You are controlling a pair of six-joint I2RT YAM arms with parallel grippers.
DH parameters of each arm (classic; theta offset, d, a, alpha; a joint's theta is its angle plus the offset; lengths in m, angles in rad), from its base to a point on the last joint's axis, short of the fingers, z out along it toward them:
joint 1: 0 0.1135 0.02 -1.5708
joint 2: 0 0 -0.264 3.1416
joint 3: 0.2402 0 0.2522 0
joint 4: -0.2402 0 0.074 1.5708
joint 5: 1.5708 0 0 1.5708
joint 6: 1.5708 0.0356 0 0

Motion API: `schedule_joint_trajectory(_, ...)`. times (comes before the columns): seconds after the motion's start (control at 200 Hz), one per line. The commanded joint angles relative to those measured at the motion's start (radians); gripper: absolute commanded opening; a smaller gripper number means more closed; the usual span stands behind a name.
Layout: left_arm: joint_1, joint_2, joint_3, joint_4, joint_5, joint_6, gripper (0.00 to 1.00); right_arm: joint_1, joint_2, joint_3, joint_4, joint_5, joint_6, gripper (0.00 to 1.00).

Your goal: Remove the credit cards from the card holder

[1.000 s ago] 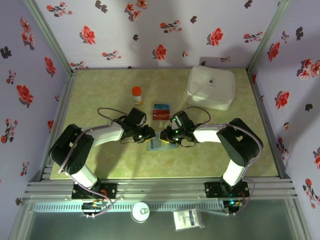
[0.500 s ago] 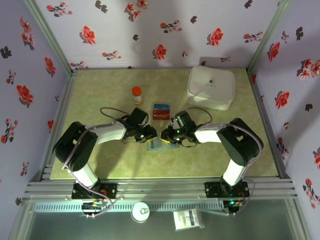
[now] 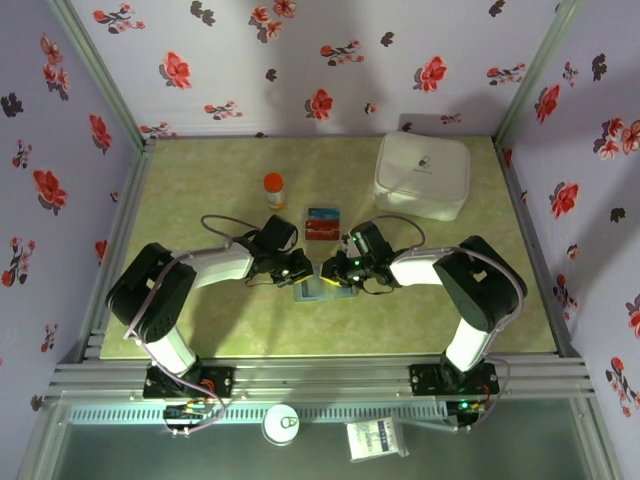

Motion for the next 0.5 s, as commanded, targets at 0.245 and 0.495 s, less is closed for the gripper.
schedule_joint_trajectory(0.245,-0.031,-0.045,0.076,-0.031,0.008,-0.021,0.17,-0.043,-0.243,0.051,-0.325,0.099,-0.133,0.2)
schedule_joint_trajectory(0.495,-0.083,0.046,0.173,-0.037,0.017,-0.019,0.18,-0.09,-0.385,0.035,-0.476,0.167,-0.193,0.21)
